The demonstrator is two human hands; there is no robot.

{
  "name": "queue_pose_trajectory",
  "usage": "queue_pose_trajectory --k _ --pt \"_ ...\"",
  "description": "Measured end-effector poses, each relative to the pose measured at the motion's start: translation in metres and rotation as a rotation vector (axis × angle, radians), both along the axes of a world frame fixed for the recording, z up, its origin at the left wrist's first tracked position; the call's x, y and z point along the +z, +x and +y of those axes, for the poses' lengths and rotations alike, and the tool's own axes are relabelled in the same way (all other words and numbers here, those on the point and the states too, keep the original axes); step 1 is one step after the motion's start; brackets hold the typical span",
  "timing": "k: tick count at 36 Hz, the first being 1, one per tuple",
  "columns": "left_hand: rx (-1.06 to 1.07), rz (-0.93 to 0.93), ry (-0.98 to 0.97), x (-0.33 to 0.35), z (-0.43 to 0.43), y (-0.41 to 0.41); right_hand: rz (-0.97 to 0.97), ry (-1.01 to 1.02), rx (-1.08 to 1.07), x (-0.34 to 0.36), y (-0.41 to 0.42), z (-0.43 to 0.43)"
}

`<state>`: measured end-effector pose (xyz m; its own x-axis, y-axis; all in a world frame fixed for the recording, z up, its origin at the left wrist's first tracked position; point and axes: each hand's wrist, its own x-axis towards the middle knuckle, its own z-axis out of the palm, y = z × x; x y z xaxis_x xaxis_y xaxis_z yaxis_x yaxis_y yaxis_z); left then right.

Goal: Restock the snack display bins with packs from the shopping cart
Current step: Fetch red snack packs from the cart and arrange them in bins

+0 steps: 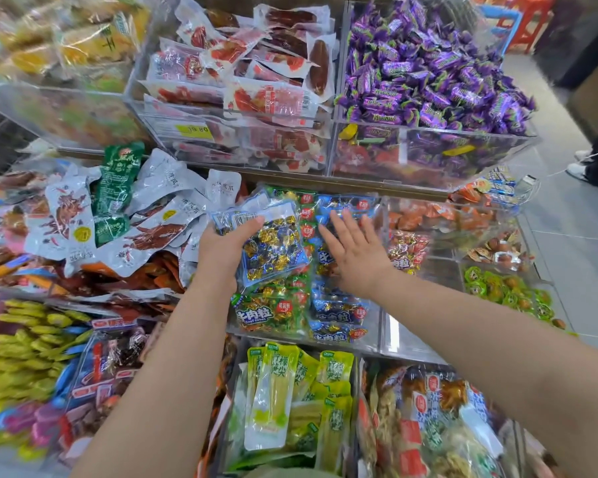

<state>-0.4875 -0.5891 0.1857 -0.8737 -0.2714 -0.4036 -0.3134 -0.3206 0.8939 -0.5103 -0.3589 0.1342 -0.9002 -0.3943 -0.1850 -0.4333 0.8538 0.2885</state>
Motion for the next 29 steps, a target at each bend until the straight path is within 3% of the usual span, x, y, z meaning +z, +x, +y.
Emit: queue_pose_trajectory --k 5,22,29 --pt "0.028 0.005 -0.001 -0.001 -0.002 0.001 0.052 0.014 -0.099 -0.004 -0.009 -0.006" --pt "-0.008 -0.002 0.055 -0.002 -0.015 0.002 -0.116 -0.077 -0.519 -0.008 -0.017 -0.027" --pt "-0.030 -0.064 0.071 0.005 -0.007 0.018 -0.169 -0.223 -0.479 0.014 -0.004 -0.024"
